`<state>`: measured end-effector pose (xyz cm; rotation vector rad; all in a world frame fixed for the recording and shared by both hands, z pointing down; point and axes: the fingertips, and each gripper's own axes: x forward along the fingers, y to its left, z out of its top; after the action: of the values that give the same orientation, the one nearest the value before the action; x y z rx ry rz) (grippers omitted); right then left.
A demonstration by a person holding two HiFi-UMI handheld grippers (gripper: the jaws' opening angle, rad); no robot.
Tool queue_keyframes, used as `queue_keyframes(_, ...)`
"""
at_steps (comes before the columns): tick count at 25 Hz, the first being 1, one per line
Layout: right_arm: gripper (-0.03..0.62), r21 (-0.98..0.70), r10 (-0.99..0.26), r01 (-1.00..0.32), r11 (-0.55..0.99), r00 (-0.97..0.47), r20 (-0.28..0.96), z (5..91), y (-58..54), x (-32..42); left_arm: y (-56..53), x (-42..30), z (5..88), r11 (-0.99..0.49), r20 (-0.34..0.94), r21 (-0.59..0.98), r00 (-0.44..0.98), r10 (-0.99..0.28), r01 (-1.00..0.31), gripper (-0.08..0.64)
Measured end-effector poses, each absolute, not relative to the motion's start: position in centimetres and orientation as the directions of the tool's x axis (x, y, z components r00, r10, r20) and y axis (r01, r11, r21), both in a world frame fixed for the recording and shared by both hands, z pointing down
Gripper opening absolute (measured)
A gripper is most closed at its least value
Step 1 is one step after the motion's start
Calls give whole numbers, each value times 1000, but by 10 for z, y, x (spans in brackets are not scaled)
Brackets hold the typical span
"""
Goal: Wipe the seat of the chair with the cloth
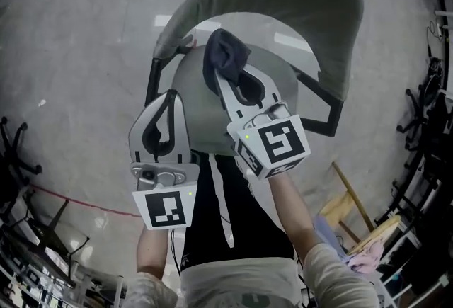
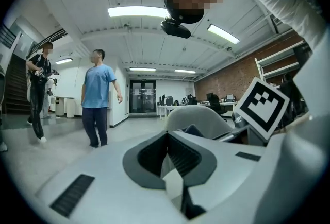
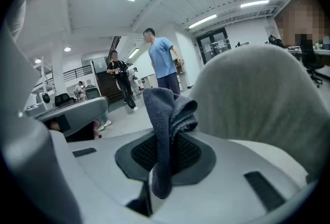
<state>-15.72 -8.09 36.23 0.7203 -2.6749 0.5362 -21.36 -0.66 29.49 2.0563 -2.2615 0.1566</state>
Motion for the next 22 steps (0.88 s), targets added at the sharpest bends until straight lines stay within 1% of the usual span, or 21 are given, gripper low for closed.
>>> queue_keyframes(3,49,-314,-381,-527,789,-822,422,395,-79,-161,2,-216,323,141,151,14,-138,-979,-990,15)
queue_keyframes(6,49,-361,-339,-514,778,-827,448,430,-79,-174,7,-217,344,158,177,47,-147,-973,-986,15)
queue_keyframes(9,49,-398,-271,-485,779,-832,484,469,-74,-194,12,-217,356,153,199,60,-139,-970,-986,15)
queue_keyframes(11,49,-455,-215,-456,765,-847,486,484,-68,-206,14,-218,358,147,207,56,-133,-969,-988,15)
queue_keyframes(13,49,-564,-167,-435,702,-870,464,494,-65,-219,15,-219,361,143,213,48,-130,-968,-989,15)
queue_keyframes(16,49,-713,-141,-439,547,-888,438,512,-66,-228,19,-218,369,142,241,44,-128,-962,-989,15)
queue_keyframes(19,49,-767,-124,-468,438,-877,464,534,-71,-228,23,-217,376,152,262,49,-134,-956,-987,15)
queue_keyframes(22,49,-753,-80,-511,414,-845,529,556,-71,-229,25,-218,380,160,271,54,-140,-952,-986,15)
